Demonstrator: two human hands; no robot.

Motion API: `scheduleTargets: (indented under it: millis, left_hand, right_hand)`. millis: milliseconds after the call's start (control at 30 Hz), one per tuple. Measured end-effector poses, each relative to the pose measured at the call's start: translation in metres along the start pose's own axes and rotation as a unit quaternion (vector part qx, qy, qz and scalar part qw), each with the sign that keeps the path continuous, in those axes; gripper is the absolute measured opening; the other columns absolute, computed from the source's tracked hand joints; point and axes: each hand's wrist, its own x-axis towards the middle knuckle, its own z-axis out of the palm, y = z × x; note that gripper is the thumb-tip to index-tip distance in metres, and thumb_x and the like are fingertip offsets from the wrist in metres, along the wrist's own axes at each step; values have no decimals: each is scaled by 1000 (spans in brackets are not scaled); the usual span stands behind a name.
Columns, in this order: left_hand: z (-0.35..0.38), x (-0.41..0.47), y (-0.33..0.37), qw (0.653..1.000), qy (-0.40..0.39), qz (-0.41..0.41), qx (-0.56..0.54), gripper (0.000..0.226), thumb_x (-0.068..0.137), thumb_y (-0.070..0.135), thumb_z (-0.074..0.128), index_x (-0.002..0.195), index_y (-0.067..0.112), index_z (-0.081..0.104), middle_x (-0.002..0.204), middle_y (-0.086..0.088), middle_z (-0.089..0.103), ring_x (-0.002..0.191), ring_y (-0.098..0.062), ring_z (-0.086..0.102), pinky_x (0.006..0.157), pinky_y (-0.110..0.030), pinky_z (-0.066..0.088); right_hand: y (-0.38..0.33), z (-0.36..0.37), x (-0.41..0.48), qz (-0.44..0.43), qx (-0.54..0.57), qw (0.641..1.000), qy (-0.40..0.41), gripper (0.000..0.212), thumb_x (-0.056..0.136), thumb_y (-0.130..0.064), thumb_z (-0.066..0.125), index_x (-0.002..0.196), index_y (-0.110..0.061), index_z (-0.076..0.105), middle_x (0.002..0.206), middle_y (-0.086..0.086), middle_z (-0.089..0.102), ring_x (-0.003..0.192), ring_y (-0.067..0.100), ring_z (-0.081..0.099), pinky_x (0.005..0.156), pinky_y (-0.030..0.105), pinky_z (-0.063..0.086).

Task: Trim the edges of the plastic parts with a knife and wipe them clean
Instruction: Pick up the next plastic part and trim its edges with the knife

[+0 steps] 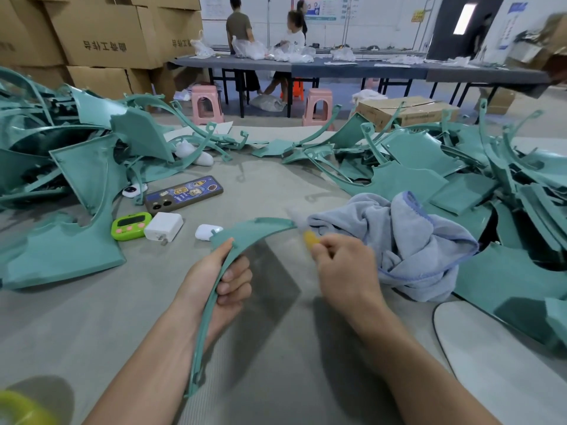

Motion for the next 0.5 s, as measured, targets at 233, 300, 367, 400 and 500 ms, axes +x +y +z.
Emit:
scheduleTargets:
  millis: [233, 300, 367, 400, 500]
  left_hand:
    - [1, 5, 1, 1000, 8, 20, -1, 38, 107, 27, 36, 71, 15, 38, 40, 7, 24, 24, -4, 22, 24, -14, 16]
    - [-1, 3, 3, 1000, -10, 9, -13, 37, 106, 28, 37, 70, 16, 38, 40, 7, 24, 25, -5, 23, 24, -15, 15]
    - [-3, 1, 5, 1000, -12, 9, -26, 38, 104, 28, 39, 69, 15, 41, 40, 7, 25, 25, -5, 23, 24, -15, 15]
    - [-3, 1, 4, 1000, -6, 17, -24, 38, 105, 28, 39, 69, 15, 42, 40, 6, 25, 25, -5, 23, 24, -15, 15]
    - [2, 6, -2, 992, 71, 95, 41, 45, 107, 28, 40, 66, 13, 39, 40, 2, 26, 26, -7, 21, 28, -14, 17]
  right_hand:
    - [-6, -3, -15, -111, 101, 986, -73, 21, 91, -28, 63, 70, -28, 60, 58, -10, 53, 54, 3, 44, 52, 19, 34]
    - [-1, 3, -7, -58, 52, 996, -52, 26, 91, -29, 64, 65, -30, 60, 55, -11, 54, 55, 7, 48, 55, 23, 37]
    - [8, -4, 6, 27, -12, 1000, 6, 29, 95, -27, 64, 68, -16, 66, 56, -4, 56, 60, 19, 54, 60, 34, 37]
    - [11, -8, 10, 55, -21, 998, 25, 30, 96, -25, 64, 71, -10, 68, 57, -1, 58, 61, 23, 54, 60, 35, 37]
    - [7, -14, 7, 115, 187, 976, 9, 26, 96, -12, 62, 72, -4, 68, 57, 5, 59, 54, 20, 48, 56, 33, 40]
